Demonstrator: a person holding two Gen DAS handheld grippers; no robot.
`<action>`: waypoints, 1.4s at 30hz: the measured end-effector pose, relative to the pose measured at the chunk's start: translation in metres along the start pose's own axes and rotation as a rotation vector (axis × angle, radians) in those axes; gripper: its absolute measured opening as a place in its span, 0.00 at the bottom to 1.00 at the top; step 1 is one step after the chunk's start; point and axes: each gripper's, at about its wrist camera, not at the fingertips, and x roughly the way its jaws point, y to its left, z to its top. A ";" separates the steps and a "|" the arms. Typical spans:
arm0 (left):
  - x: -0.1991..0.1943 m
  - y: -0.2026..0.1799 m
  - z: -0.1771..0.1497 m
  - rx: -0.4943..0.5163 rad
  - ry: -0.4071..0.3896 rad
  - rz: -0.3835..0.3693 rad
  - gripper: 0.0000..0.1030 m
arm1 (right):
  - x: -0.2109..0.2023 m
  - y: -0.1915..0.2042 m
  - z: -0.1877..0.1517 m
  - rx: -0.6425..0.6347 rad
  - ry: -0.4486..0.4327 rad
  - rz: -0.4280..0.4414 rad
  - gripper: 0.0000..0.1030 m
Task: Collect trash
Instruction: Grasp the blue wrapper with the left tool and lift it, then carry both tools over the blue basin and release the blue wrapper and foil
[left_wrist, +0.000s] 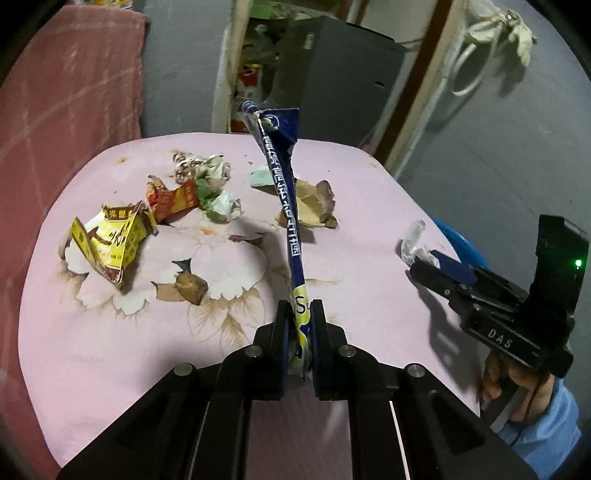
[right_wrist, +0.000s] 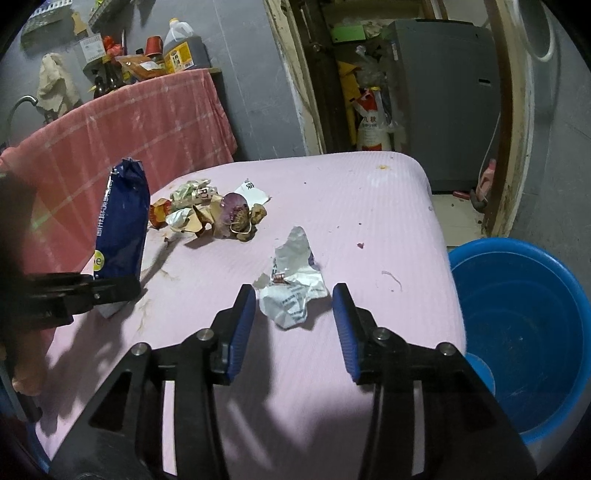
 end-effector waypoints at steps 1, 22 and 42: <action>-0.001 -0.001 -0.001 0.000 -0.009 0.003 0.08 | 0.001 0.000 0.000 -0.001 0.001 -0.005 0.38; -0.030 -0.120 0.030 0.159 -0.394 -0.063 0.08 | -0.143 -0.043 0.006 0.088 -0.581 -0.265 0.30; 0.092 -0.209 0.079 0.238 -0.060 -0.211 0.08 | -0.126 -0.148 -0.006 0.350 -0.420 -0.394 0.31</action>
